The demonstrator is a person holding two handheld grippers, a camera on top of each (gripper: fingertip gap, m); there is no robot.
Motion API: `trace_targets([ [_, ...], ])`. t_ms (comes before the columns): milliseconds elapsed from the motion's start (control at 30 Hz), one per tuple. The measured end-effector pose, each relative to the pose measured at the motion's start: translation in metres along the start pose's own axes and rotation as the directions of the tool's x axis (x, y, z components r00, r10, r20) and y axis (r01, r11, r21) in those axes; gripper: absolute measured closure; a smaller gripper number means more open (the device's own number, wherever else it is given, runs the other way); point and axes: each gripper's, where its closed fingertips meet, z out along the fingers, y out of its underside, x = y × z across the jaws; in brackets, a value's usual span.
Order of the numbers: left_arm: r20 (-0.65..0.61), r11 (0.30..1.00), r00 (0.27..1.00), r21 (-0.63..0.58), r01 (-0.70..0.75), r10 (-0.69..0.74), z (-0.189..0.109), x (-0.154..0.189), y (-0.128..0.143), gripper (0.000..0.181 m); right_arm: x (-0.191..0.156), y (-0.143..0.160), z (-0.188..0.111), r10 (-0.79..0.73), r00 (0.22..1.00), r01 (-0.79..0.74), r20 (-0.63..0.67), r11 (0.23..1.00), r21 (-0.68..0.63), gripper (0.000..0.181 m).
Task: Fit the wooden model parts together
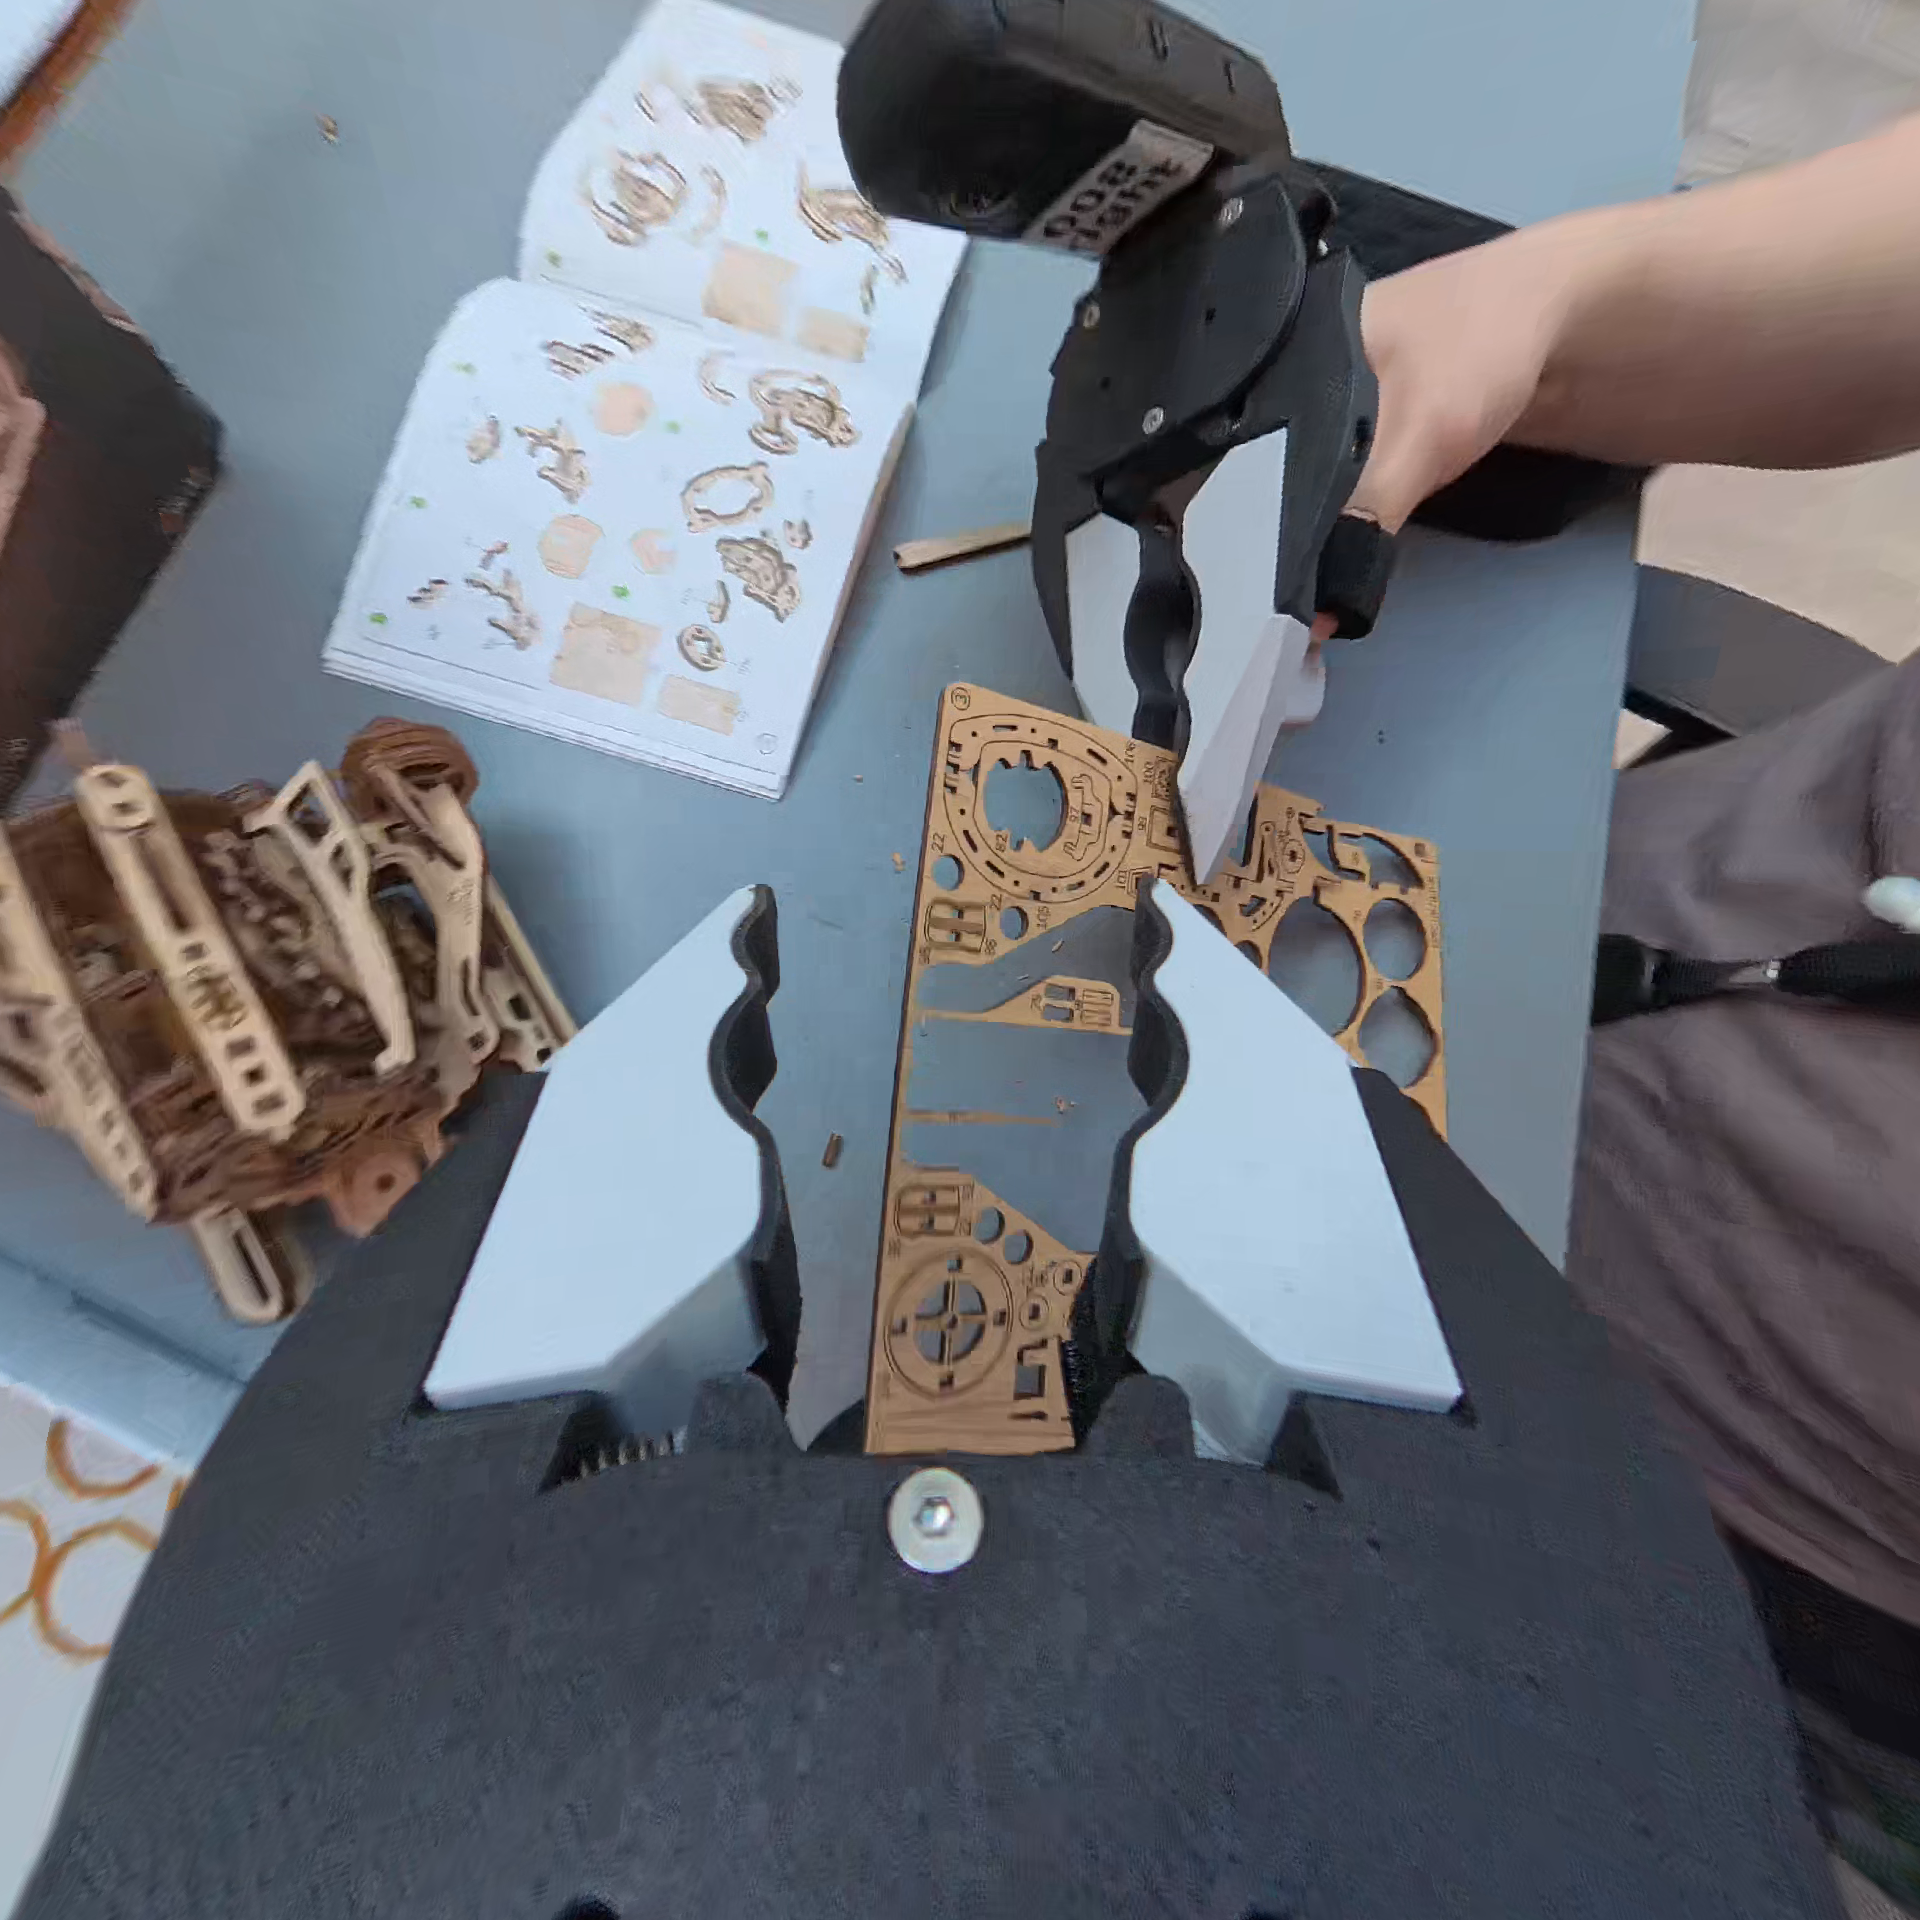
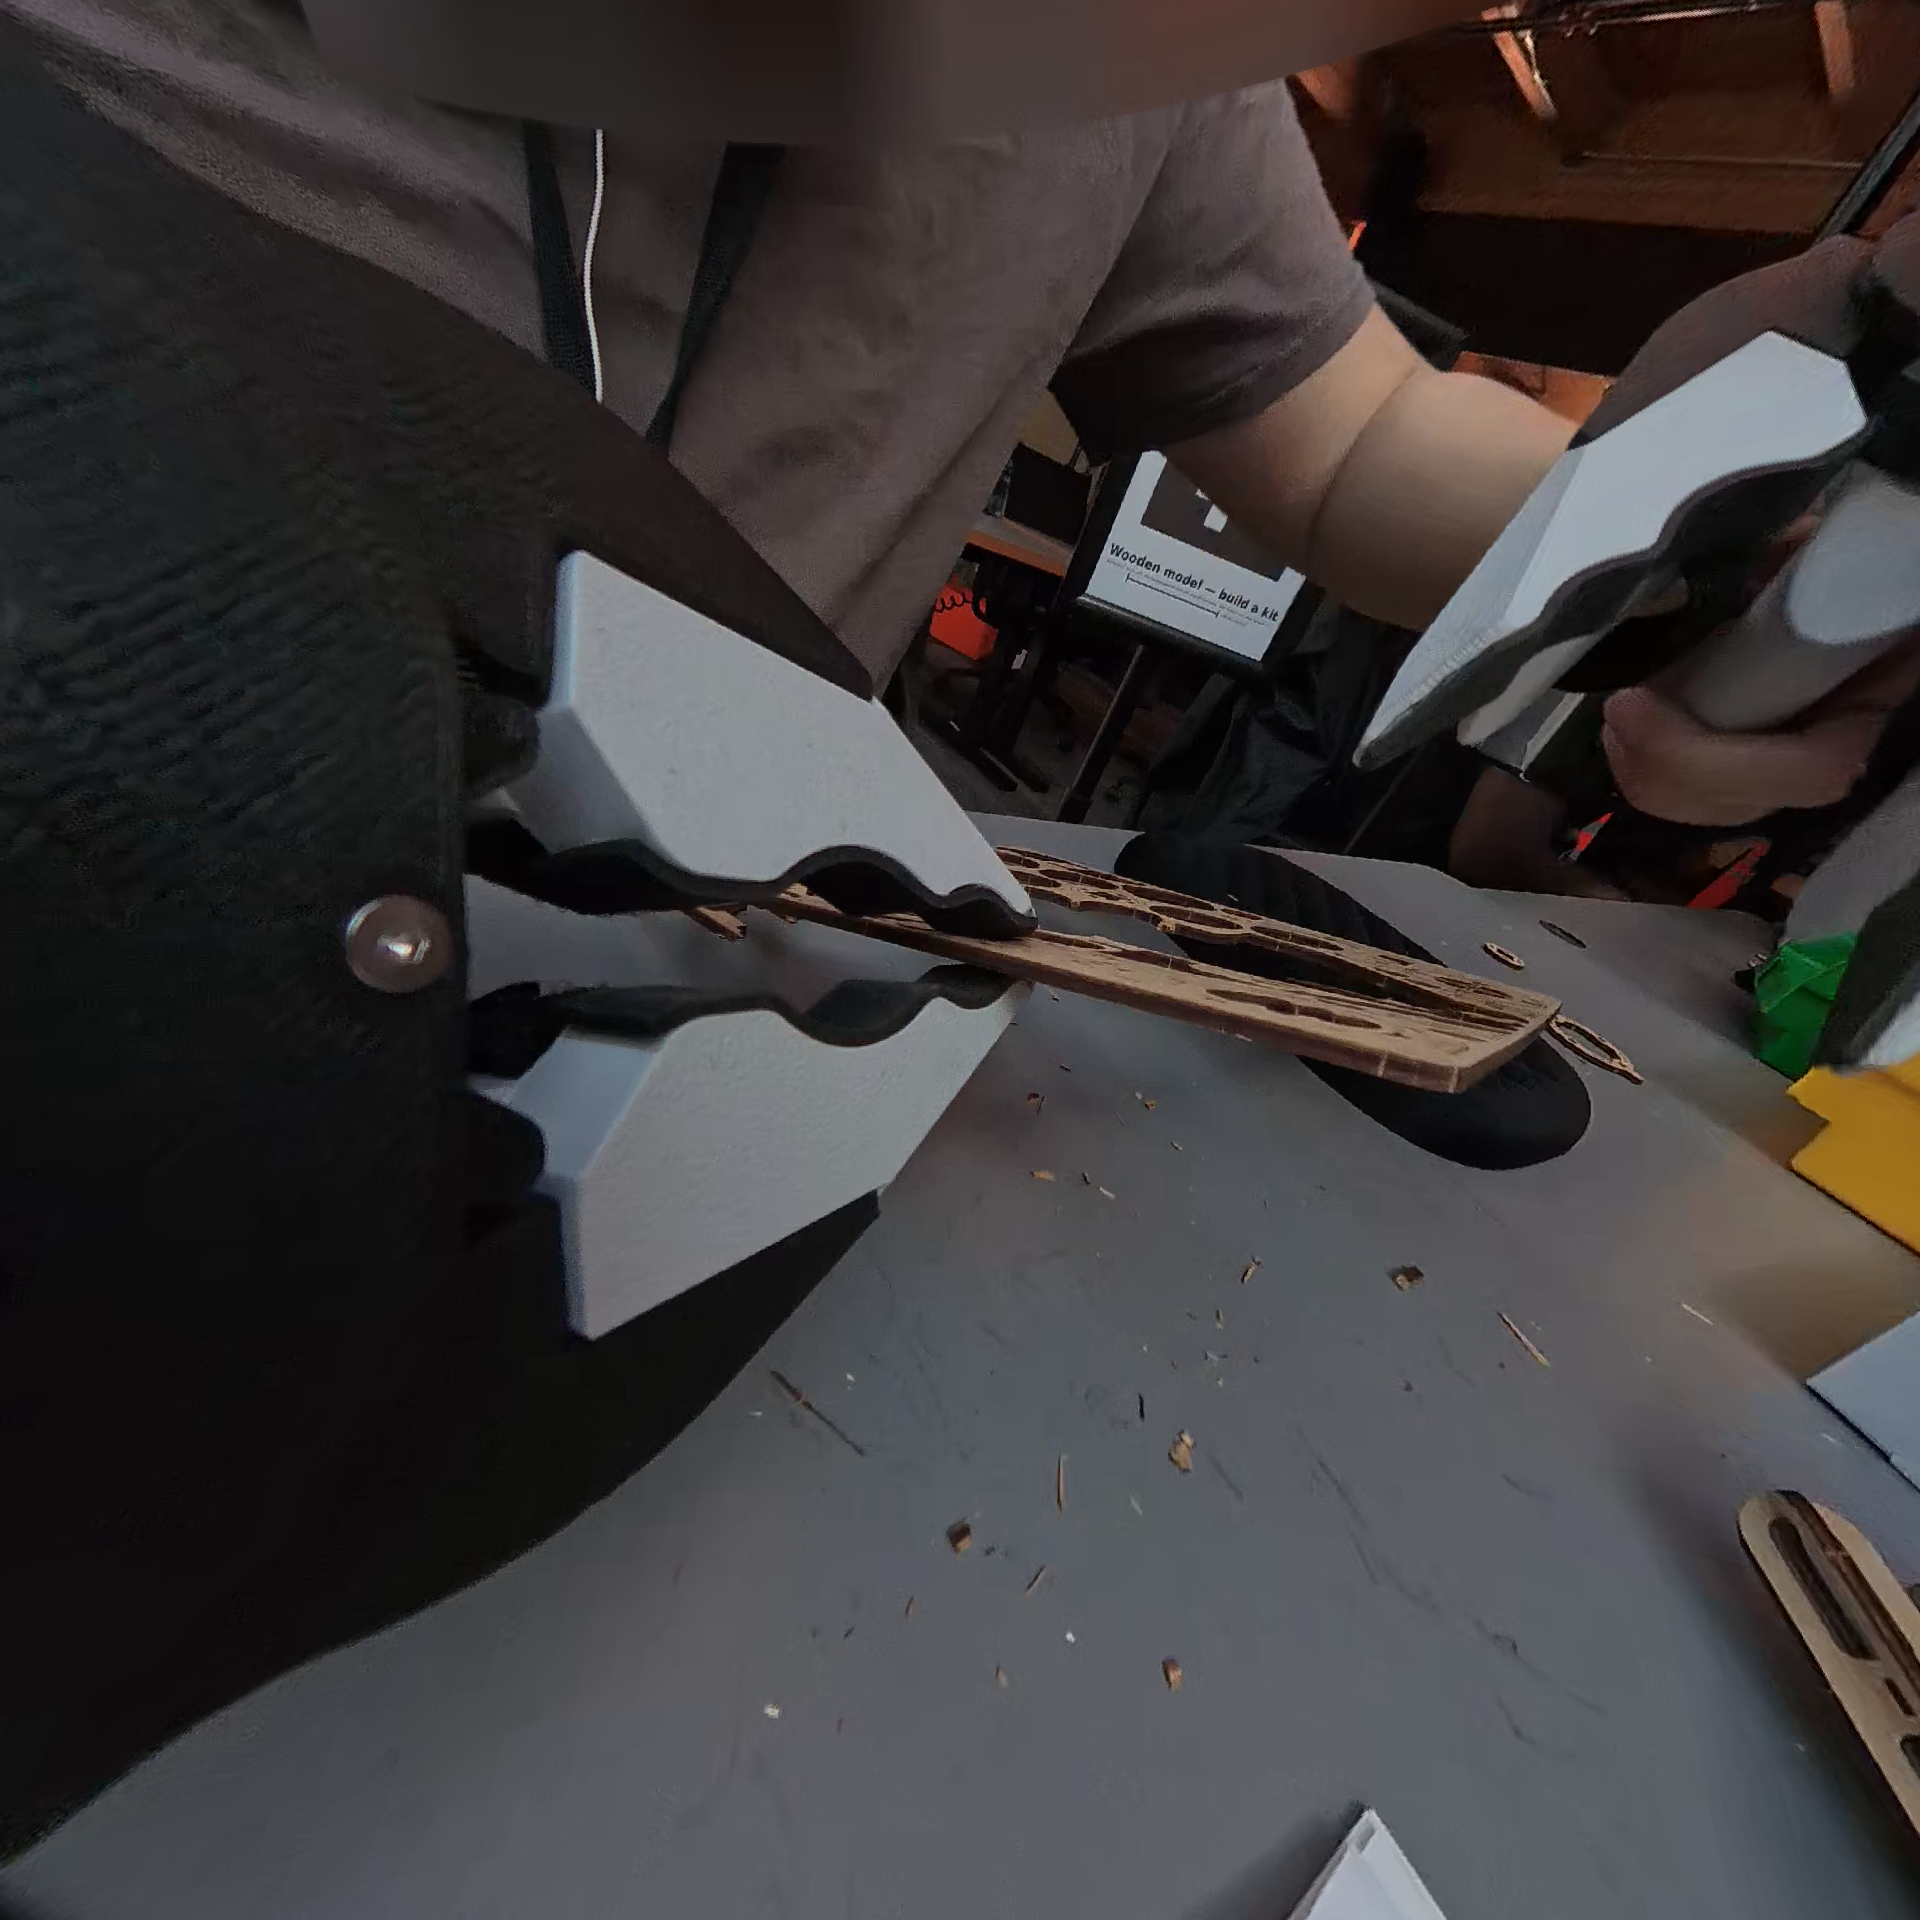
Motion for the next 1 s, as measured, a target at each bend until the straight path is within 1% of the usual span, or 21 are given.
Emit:
trace_targets([
  [33, -0.101, 0.998, 0.994, -0.055, 0.026, -0.031, 0.011, 0.003, -0.003, 0.108, -0.001, -0.001, 0.0, -0.028, 1.0, 0.028, -0.002, 1.0, 0.001, 0.179],
  [67, -0.197, 0.994, 0.978, -0.1, 0.052, -0.071, 0.019, 0.007, -0.008, 0.109, -0.002, -0.002, -0.001, -0.051, 0.999, 0.051, -0.002, 0.999, 0.006, 0.179],
  [100, -0.264, 0.99, 0.96, -0.125, 0.059, -0.091, 0.025, 0.008, -0.015, 0.113, -0.003, -0.002, -0.001, -0.064, 0.998, 0.064, 0.002, 0.998, 0.009, 0.179],
  [133, -0.311, 0.989, 0.946, -0.141, 0.045, -0.088, 0.03, 0.008, -0.02, 0.113, -0.004, -0.003, -0.001, -0.069, 0.998, 0.069, 0.007, 0.998, 0.012, 0.179],
  [200, -0.386, 0.977, 0.919, -0.212, 0.003, -0.087, 0.037, 0.007, -0.023, 0.115, -0.005, -0.003, -0.001, -0.081, 0.997, 0.081, 0.012, 0.997, 0.017, 0.179],
  [267, -0.491, 0.948, 0.856, -0.318, -0.002, -0.163, 0.039, 0.015, -0.022, 0.112, -0.006, -0.004, -0.001, -0.098, 0.995, 0.098, 0.008, 0.995, 0.019, 0.179],
  [300, -0.533, 0.931, 0.821, -0.365, -0.004, -0.206, 0.041, 0.019, -0.021, 0.11, -0.006, -0.005, -0.001, -0.108, 0.994, 0.108, 0.005, 0.994, 0.019, 0.178],
  [333, -0.568, 0.911, 0.786, -0.412, -0.017, -0.242, 0.042, 0.025, -0.018, 0.115, -0.006, -0.007, -0.002, -0.117, 0.993, 0.117, -0.001, 0.993, 0.022, 0.178],
  [367, -0.583, 0.894, 0.768, -0.447, -0.03, -0.266, 0.045, 0.027, -0.015, 0.119, -0.007, -0.009, -0.002, -0.127, 0.992, 0.127, -0.002, 0.991, 0.029, 0.178],
  [400, -0.594, 0.88, 0.755, -0.473, -0.047, -0.279, 0.047, 0.03, -0.01, 0.125, -0.009, -0.011, -0.004, -0.134, 0.991, 0.134, 0.005, 0.99, 0.044, 0.178],
  [433, -0.6, 0.862, 0.749, -0.5, -0.077, -0.281, 0.047, 0.032, -0.003, 0.136, -0.011, -0.014, -0.006, -0.136, 0.991, 0.135, 0.013, 0.989, 0.063, 0.178],
  [467, -0.602, 0.849, 0.748, -0.519, -0.101, -0.279, 0.048, 0.032, 0.005, 0.141, -0.012, -0.016, -0.008, -0.136, 0.991, 0.134, 0.016, 0.988, 0.08, 0.179],
  [500, -0.631, 0.85, 0.714, -0.517, -0.097, -0.302, 0.046, 0.037, 0.005, 0.171, -0.007, -0.015, -0.009, -0.132, 0.991, 0.133, -0.017, 0.988, 0.077, 0.175],
  [533, -0.639, 0.857, 0.696, -0.511, -0.068, -0.327, 0.044, 0.038, 0.003, 0.179, 0.0, -0.014, -0.011, -0.129, 0.99, 0.133, -0.055, 0.988, 0.08, 0.171],
  [600, -0.619, 0.879, 0.699, -0.477, 0.028, -0.358, 0.045, 0.031, 0.001, 0.18, 0.001, -0.017, -0.017, -0.071, 0.996, 0.079, -0.059, 0.988, 0.135, 0.152],
  [667, -0.591, 0.894, 0.698, -0.418, 0.165, -0.405, 0.042, 0.021, -0.003, 0.181, 0.003, -0.024, -0.03, 0.002, 0.998, 0.014, -0.069, 0.975, 0.223, 0.148],
  [733, -0.578, 0.889, 0.677, -0.33, 0.318, -0.457, 0.033, 0.014, -0.007, 0.181, 0.007, -0.032, -0.044, 0.021, 0.994, 0.012, -0.105, 0.951, 0.308, 0.145],
  [800, -0.576, 0.857, 0.646, -0.225, 0.463, -0.5, 0.023, 0.007, -0.01, 0.181, 0.006, -0.037, -0.049, 0.011, 0.993, 0.03, -0.118, 0.941, 0.336, 0.145],
  [867, -0.559, 0.796, 0.618, -0.132, 0.591, -0.552, 0.017, 0.001, -0.007, 0.181, 0.012, -0.037, -0.045, 0.001, 0.99, 0.041, -0.143, 0.956, 0.291, 0.142],
  [933, -0.584, 0.734, 0.574, -0.057, 0.676, -0.574, 0.012, 0.005, -0.004, 0.181, 0.014, -0.04, -0.039, -0.007, 0.991, 0.041, -0.137, 0.966, 0.254, 0.142],
  [1000, -0.585, 0.684, 0.561, 0.015, 0.73, -0.586, 0.012, 0.007, 0.0, 0.181, 0.014, -0.042, -0.03, 0.009, 0.996, 0.01, -0.089, 0.977, 0.215, 0.142],
])
